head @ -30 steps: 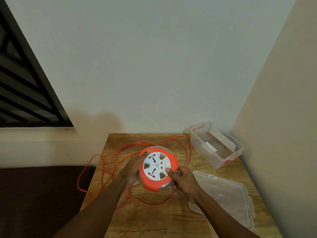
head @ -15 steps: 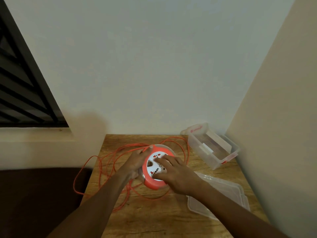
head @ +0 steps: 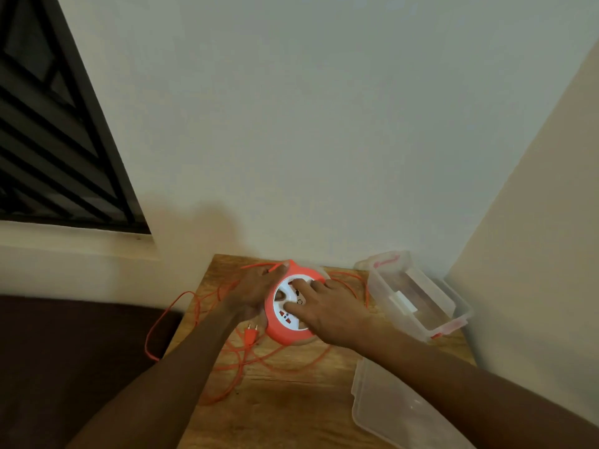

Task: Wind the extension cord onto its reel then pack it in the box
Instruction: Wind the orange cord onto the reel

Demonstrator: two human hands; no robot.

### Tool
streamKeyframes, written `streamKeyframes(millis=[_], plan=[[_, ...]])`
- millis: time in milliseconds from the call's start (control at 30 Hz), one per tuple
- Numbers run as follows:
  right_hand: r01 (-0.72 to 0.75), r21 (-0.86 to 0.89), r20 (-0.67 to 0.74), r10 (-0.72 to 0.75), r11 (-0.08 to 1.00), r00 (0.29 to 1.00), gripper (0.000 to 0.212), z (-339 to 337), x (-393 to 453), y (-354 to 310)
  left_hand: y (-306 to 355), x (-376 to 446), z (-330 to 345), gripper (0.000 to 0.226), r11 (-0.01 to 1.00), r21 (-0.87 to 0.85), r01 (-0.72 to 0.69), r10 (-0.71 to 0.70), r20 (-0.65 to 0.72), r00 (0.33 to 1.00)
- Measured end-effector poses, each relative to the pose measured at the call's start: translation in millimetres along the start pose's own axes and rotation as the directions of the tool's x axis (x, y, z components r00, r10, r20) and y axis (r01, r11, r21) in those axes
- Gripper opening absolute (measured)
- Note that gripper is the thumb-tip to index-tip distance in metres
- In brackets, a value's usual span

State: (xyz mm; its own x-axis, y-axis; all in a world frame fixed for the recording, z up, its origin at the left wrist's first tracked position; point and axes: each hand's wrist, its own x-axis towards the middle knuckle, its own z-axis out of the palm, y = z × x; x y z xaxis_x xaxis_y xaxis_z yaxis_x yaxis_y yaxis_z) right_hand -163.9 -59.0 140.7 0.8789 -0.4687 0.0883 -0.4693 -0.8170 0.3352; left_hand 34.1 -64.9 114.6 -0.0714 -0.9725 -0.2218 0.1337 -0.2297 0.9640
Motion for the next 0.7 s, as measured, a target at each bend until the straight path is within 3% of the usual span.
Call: streamKeyframes(millis=[100, 300, 433, 567, 700], plan=[[-0.026, -0.006, -0.061, 0.026, 1.000, 0.998, 0.057, -5.4, -3.2, 15.8, 15.4, 4.9, 14.4, 0.048, 0.998, -0.024, -0.057, 0.056, -0.026, 0.998], [-0.114, 0.015, -0.166, 0.115, 0.993, 0.979, 0.064, -4.1, -11.8, 48.8, 43.8, 10.4, 41.4, 0.038, 0.989, 0.031, -0.148, 0.150, -0.073, 0.986], [-0.142, 0.022, -0.165, 0.144, 0.990, 0.976, 0.064, -1.9, -13.2, 59.7, 47.1, 14.9, 46.1, 0.047, 0.986, 0.075, -0.151, 0.158, -0.111, 0.981], [-0.183, 0.024, -0.099, 0.185, 0.983, 0.978, 0.074, -0.1, -13.3, 58.6, 52.1, 26.0, 50.0, 0.040, 0.984, 0.091, -0.150, 0.160, -0.109, 0.981], [-0.228, 0.014, -0.114, 0.228, 0.974, 0.967, 0.070, -9.7, -2.3, 65.1, 58.0, 37.5, 50.5, 0.041, 0.985, 0.101, -0.137, 0.149, -0.113, 0.982]])
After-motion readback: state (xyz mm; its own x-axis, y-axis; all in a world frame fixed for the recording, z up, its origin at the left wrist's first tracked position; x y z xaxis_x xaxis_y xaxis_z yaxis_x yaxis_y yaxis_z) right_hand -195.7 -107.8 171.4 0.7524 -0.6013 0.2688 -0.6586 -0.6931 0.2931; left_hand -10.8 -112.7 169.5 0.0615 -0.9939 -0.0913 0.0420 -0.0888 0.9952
